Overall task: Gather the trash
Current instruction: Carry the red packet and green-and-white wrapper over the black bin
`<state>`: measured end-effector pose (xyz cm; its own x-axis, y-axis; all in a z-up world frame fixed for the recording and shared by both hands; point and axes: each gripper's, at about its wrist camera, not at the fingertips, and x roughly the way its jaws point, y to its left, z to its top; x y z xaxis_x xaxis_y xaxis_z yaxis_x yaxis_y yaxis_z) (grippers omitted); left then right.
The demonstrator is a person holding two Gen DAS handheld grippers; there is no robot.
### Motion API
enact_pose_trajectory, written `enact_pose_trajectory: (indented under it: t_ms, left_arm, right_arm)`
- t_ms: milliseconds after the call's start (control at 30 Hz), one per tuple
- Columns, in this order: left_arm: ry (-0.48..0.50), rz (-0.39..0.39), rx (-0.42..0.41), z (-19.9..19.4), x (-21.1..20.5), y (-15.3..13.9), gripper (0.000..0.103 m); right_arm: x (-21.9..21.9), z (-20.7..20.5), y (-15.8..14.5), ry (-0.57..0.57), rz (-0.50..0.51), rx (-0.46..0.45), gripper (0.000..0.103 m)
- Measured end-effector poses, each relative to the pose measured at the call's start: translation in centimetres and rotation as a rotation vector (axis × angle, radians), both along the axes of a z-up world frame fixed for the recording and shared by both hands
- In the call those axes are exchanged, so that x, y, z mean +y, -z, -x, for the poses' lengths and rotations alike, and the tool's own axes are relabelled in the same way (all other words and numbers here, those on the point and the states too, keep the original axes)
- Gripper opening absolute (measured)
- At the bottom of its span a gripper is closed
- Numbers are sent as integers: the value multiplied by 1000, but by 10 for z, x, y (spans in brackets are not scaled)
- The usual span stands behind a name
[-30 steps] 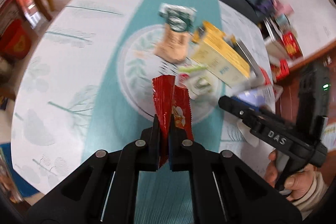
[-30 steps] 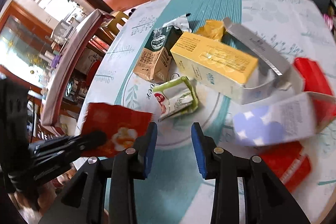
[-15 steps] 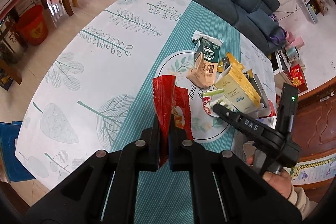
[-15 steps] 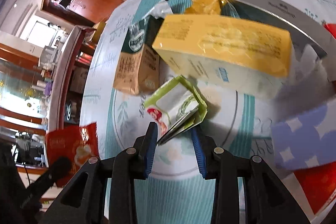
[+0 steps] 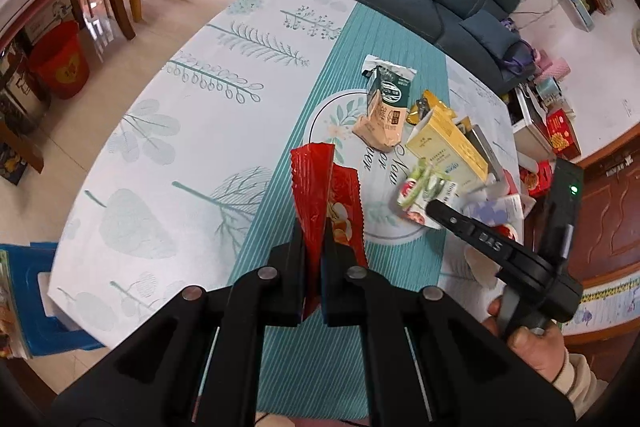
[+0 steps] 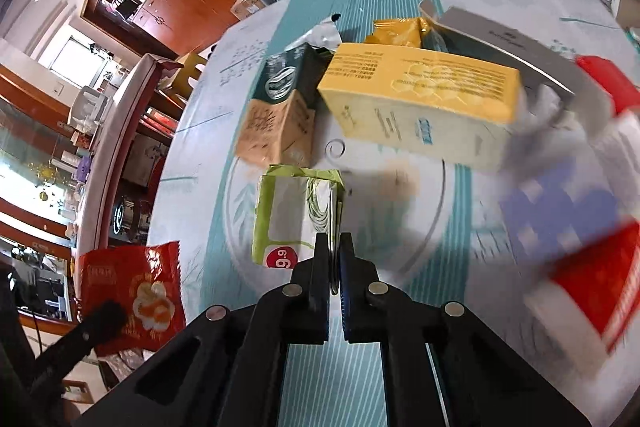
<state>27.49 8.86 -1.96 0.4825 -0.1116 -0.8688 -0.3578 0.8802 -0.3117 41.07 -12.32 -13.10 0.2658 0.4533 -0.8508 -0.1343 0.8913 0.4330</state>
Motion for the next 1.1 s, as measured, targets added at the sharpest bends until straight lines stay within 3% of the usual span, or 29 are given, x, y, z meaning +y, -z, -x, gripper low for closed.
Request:
enact_pose_trajectory:
  t_ms: [300,533,667,833,1100]
  left_arm:
    - [179,-5,-81,55,19,-38,3]
    - [369,-7,-136,108,33,-56,3]
    - [468,-8,-141,141,32,-57,3]
    - [592,1,-82,185,21,-42,3]
    - [729,7,10,243,-21,3,3]
  right_arm:
    - [-11,98,-61,39,18,-123,4]
    - [-13,210,-91,195,23,-175,4]
    - [-5,280,-90,275,39,-175,4]
    - [7,351,-77,346,53,-122,4]
    - [16,426,-56,326,135,-46,4]
